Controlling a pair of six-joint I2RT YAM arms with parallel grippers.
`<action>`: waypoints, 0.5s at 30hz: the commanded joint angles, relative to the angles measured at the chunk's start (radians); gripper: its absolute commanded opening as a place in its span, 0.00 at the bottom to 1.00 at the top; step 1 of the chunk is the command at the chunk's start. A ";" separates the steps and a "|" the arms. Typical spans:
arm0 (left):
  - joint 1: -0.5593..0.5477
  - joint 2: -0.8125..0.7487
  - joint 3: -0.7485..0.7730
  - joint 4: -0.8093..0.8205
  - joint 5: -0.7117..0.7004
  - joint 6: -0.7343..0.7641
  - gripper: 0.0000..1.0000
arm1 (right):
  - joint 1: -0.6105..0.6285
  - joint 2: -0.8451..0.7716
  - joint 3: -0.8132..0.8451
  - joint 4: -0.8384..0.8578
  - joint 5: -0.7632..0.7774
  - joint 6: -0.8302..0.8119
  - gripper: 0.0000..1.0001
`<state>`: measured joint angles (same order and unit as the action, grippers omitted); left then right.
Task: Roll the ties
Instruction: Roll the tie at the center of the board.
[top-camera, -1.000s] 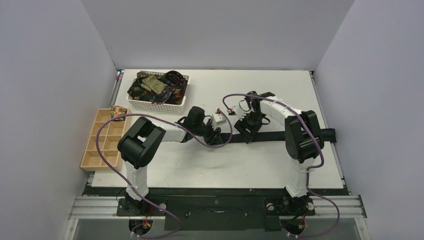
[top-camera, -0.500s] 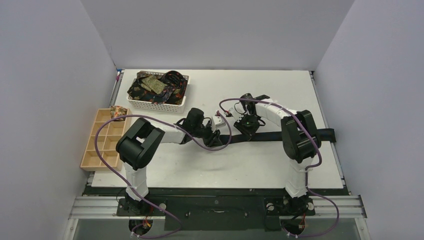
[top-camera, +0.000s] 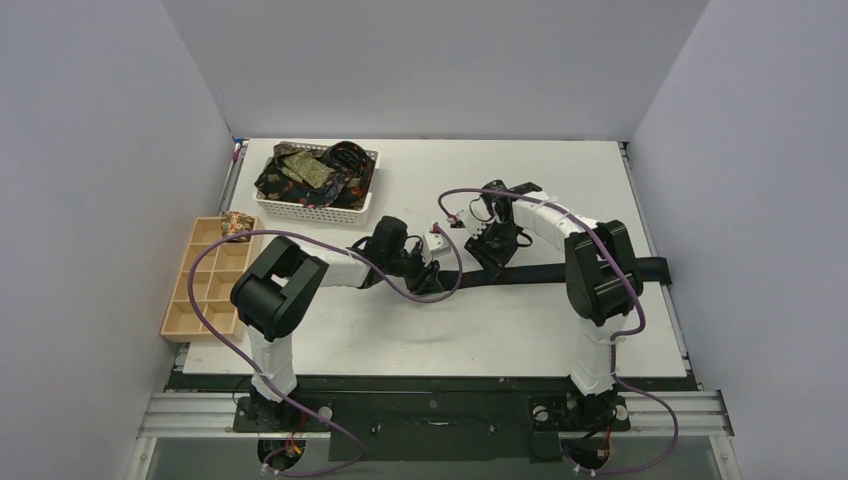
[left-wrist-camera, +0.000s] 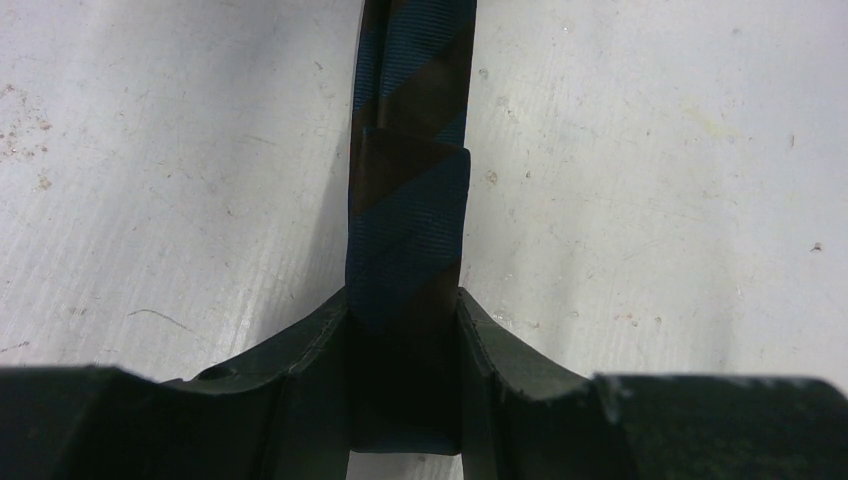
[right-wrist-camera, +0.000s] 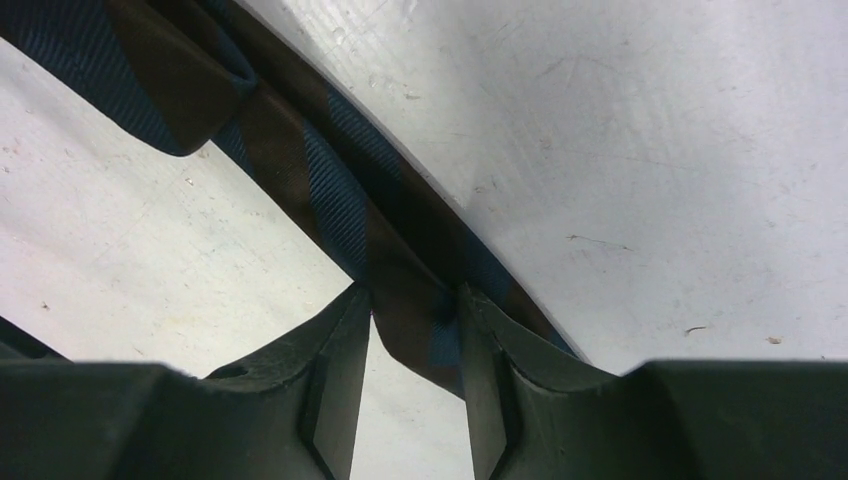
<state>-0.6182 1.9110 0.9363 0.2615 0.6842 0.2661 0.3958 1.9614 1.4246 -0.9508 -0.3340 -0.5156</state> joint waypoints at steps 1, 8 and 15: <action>0.006 -0.030 -0.004 -0.039 0.015 0.019 0.32 | -0.018 0.036 0.053 -0.007 -0.019 -0.009 0.35; 0.006 -0.057 -0.007 -0.035 0.023 0.020 0.33 | -0.017 0.078 0.015 -0.006 -0.012 -0.011 0.32; -0.013 -0.078 -0.017 -0.036 0.032 0.041 0.33 | -0.008 0.085 -0.015 -0.006 -0.035 0.004 0.28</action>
<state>-0.6216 1.8774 0.9253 0.2340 0.6876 0.2779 0.3805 2.0247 1.4517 -0.9508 -0.3431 -0.5140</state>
